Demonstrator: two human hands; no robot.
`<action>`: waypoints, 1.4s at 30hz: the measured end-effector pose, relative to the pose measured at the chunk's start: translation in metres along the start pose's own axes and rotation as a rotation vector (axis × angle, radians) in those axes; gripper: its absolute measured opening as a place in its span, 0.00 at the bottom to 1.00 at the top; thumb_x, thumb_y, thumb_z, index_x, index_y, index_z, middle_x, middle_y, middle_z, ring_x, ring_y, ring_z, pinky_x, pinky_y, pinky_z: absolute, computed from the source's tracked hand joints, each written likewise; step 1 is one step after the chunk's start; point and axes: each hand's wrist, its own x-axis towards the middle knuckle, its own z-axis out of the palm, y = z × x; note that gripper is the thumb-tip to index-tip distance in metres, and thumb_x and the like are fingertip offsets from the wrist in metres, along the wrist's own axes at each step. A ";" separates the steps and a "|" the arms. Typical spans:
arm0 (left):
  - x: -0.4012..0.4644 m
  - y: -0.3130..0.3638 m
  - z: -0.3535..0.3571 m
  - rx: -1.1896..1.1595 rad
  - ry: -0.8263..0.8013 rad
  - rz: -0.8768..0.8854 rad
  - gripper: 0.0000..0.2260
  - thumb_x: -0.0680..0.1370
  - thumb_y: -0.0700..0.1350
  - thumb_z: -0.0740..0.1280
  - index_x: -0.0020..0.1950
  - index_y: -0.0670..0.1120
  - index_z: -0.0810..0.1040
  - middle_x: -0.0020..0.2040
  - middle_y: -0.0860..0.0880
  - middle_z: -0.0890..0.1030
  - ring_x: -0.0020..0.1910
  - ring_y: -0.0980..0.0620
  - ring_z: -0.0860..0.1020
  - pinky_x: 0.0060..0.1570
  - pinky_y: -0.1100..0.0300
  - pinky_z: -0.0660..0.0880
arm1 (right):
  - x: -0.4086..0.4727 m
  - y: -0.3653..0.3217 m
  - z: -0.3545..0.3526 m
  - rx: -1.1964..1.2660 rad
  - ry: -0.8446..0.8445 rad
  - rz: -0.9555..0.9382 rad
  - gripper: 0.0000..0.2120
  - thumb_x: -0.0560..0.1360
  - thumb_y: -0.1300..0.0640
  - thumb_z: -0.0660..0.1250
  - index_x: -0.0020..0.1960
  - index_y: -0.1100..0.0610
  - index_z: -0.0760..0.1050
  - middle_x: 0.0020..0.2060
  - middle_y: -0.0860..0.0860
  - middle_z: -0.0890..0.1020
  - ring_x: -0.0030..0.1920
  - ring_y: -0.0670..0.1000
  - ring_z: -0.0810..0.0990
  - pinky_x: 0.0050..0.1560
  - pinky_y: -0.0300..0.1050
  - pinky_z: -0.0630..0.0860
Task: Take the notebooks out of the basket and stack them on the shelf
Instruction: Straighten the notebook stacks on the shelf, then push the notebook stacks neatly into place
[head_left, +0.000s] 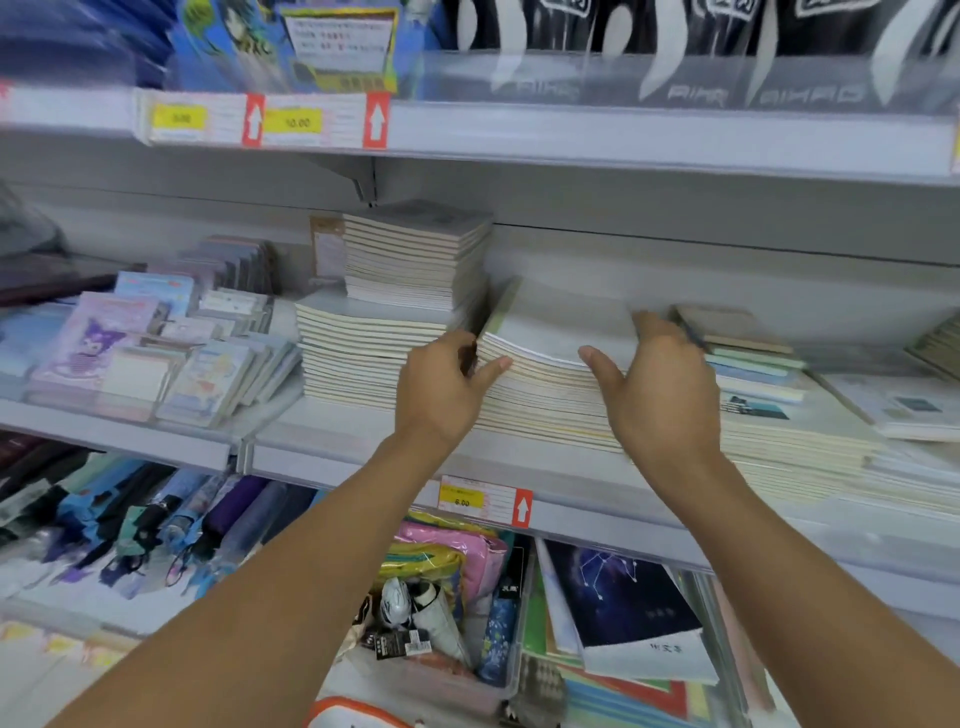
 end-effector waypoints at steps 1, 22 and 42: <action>-0.006 -0.008 -0.012 -0.054 0.127 0.014 0.14 0.74 0.56 0.72 0.49 0.46 0.80 0.41 0.51 0.83 0.40 0.53 0.81 0.40 0.58 0.78 | -0.011 -0.018 0.001 0.114 0.030 -0.123 0.19 0.77 0.45 0.69 0.59 0.59 0.77 0.51 0.55 0.82 0.51 0.55 0.80 0.49 0.48 0.78; 0.054 -0.157 -0.077 -0.336 0.003 -0.272 0.17 0.77 0.48 0.70 0.64 0.44 0.76 0.57 0.48 0.82 0.55 0.50 0.80 0.59 0.51 0.77 | -0.023 -0.118 0.153 0.676 -0.362 0.217 0.30 0.79 0.55 0.65 0.78 0.56 0.59 0.68 0.52 0.75 0.62 0.53 0.76 0.62 0.42 0.72; 0.062 -0.154 -0.081 -0.619 -0.082 -0.478 0.20 0.74 0.49 0.73 0.64 0.47 0.75 0.57 0.51 0.82 0.57 0.51 0.80 0.60 0.52 0.76 | 0.019 -0.118 0.156 0.995 -0.677 0.331 0.75 0.36 0.37 0.84 0.78 0.49 0.55 0.73 0.47 0.70 0.70 0.52 0.71 0.69 0.54 0.71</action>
